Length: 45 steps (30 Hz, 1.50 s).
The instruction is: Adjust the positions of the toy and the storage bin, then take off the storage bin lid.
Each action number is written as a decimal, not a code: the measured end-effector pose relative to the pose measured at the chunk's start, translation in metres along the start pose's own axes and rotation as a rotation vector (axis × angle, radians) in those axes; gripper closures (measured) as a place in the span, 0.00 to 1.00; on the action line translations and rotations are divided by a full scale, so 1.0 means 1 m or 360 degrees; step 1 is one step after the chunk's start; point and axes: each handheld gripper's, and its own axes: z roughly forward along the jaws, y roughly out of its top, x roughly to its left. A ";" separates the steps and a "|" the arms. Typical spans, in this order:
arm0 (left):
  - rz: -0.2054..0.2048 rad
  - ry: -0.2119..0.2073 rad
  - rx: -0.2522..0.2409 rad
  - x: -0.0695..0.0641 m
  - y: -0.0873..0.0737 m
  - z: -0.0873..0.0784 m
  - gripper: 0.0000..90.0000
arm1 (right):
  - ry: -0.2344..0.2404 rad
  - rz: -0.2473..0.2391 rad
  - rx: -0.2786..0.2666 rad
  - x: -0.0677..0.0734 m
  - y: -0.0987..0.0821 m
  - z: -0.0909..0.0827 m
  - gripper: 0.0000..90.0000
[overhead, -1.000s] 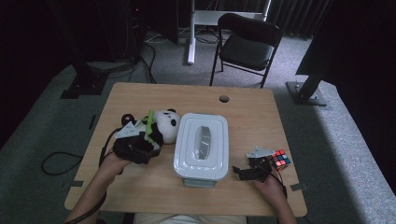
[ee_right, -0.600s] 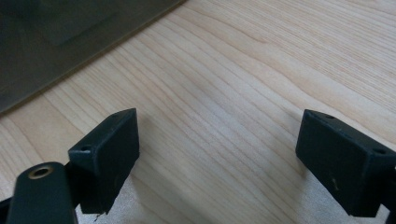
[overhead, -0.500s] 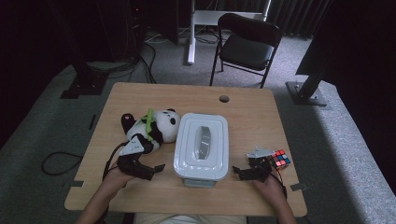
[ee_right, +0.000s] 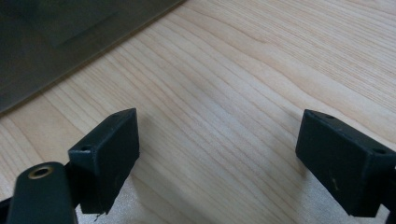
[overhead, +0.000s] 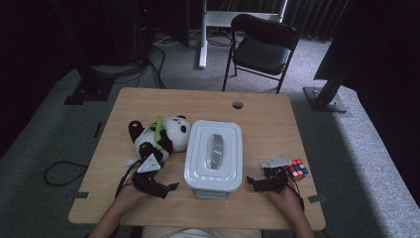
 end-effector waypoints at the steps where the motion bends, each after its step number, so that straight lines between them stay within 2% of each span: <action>1: -0.0004 0.0004 0.0010 0.001 -0.001 0.001 0.02 | 0.0000 0.0000 0.0000 0.000 0.000 0.000 0.15; 2: -0.0004 0.0004 0.0010 0.001 -0.001 0.001 0.02 | 0.0000 0.0000 0.0000 0.000 0.000 0.000 0.15; 7: 0.0010 0.0090 0.0069 0.003 -0.006 0.004 0.02 | 0.0000 0.0000 0.0000 0.000 0.000 0.000 0.15; 14: 0.0011 0.0145 0.0153 0.005 -0.013 0.010 0.02 | -0.0003 0.0006 0.0000 0.000 0.000 0.000 0.15; 20: -0.0003 0.0147 0.0184 0.007 -0.016 0.012 0.02 | -0.0011 0.0010 0.0000 0.000 -0.001 -0.001 0.15; 22: 0.0012 0.0162 0.0232 0.008 -0.017 0.015 0.02 | -0.0012 0.0012 0.0000 0.000 -0.001 -0.001 0.15; 25: 0.0027 0.0196 0.0238 0.006 -0.017 0.015 0.04 | -0.0011 0.0011 0.0000 0.000 -0.001 -0.001 0.15; 28: 0.0009 0.0223 0.0243 0.007 -0.017 0.016 0.04 | -0.0008 0.0008 -0.0001 0.000 -0.001 -0.001 0.14; 45: 0.0015 0.0214 0.0237 0.008 -0.017 0.016 0.04 | 0.0002 -0.0004 0.0012 0.000 0.000 -0.001 0.14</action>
